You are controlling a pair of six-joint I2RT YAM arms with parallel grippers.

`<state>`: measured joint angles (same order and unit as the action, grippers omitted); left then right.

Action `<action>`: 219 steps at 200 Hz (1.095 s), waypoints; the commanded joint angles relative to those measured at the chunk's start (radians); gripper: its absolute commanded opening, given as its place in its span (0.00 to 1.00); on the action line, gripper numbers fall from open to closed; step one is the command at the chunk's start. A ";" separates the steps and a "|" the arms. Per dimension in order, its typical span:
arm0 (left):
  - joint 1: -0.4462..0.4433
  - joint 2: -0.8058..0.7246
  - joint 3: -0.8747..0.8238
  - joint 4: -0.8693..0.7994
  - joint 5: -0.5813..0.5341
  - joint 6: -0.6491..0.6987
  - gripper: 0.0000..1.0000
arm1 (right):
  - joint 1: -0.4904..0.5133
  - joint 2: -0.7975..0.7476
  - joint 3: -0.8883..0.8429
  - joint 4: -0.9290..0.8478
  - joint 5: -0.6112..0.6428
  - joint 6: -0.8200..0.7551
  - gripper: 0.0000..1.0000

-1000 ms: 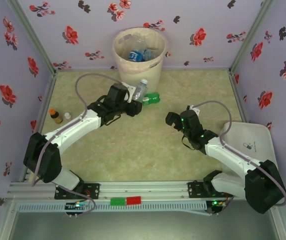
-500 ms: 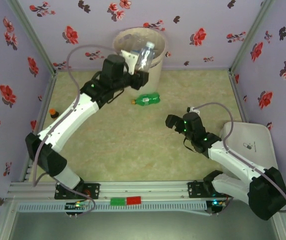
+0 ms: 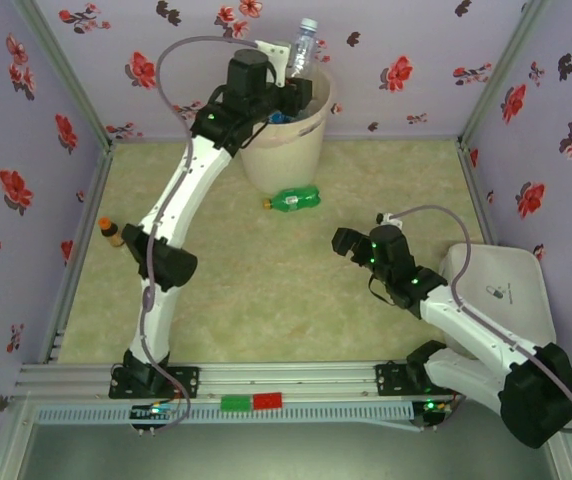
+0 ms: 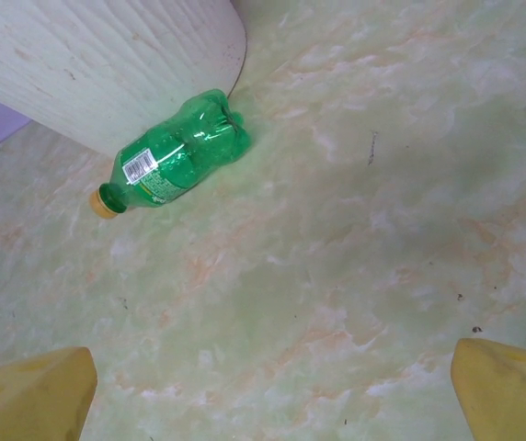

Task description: Put the plastic bottles in the bin

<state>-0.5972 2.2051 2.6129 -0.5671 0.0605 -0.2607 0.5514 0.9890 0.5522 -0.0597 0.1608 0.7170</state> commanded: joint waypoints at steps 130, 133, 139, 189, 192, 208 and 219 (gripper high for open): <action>0.054 0.241 0.060 0.164 -0.063 -0.135 0.33 | -0.005 -0.113 0.015 -0.108 0.075 -0.041 1.00; 0.055 0.241 0.061 0.159 -0.064 -0.135 0.33 | -0.006 -0.113 0.015 -0.109 0.074 -0.043 1.00; 0.057 0.240 0.061 0.153 -0.065 -0.135 0.34 | -0.006 -0.114 0.014 -0.108 0.076 -0.044 1.00; 0.063 0.216 0.070 0.115 -0.063 -0.133 0.77 | -0.005 -0.085 -0.004 -0.031 0.066 -0.087 1.00; 0.063 0.212 0.070 0.113 -0.063 -0.131 0.80 | -0.006 -0.082 -0.005 -0.025 0.064 -0.092 1.00; 0.064 0.190 0.069 0.099 -0.064 -0.122 0.92 | -0.005 -0.066 -0.002 0.003 0.058 -0.121 1.00; 0.063 0.170 0.066 0.087 -0.063 -0.113 0.99 | -0.005 -0.051 0.004 0.022 0.056 -0.139 1.00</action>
<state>-0.5537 2.4317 2.6606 -0.4171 0.0284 -0.3916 0.5514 0.9131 0.5526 -0.1116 0.2100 0.6411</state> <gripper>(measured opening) 0.942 0.996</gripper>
